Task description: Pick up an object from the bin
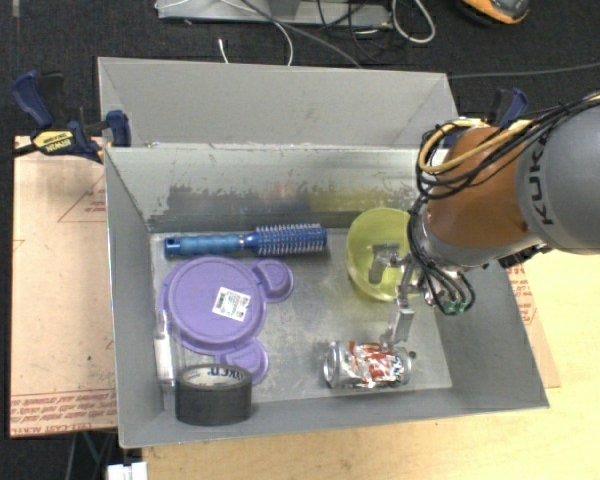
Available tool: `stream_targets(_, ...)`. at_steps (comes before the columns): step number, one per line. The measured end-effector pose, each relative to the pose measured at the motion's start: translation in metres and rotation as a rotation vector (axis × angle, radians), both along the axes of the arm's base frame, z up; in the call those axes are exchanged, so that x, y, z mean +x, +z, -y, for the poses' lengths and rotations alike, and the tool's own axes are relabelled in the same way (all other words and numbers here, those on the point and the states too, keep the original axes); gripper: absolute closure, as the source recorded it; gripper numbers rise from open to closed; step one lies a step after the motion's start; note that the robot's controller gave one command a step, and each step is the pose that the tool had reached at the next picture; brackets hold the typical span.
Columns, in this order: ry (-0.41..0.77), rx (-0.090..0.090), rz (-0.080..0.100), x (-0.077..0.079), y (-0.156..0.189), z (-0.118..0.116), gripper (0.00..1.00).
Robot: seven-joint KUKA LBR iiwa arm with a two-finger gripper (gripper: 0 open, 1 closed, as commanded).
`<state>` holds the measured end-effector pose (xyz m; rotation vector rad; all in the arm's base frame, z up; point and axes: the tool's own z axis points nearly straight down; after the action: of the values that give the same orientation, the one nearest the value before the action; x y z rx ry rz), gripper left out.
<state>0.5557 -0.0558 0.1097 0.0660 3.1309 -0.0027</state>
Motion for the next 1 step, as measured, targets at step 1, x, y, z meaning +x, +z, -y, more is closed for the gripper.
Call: stream_targets(1, 0.103, 0.004, -0.002, -0.0204, -0.0388, -0.0193, 0.00)
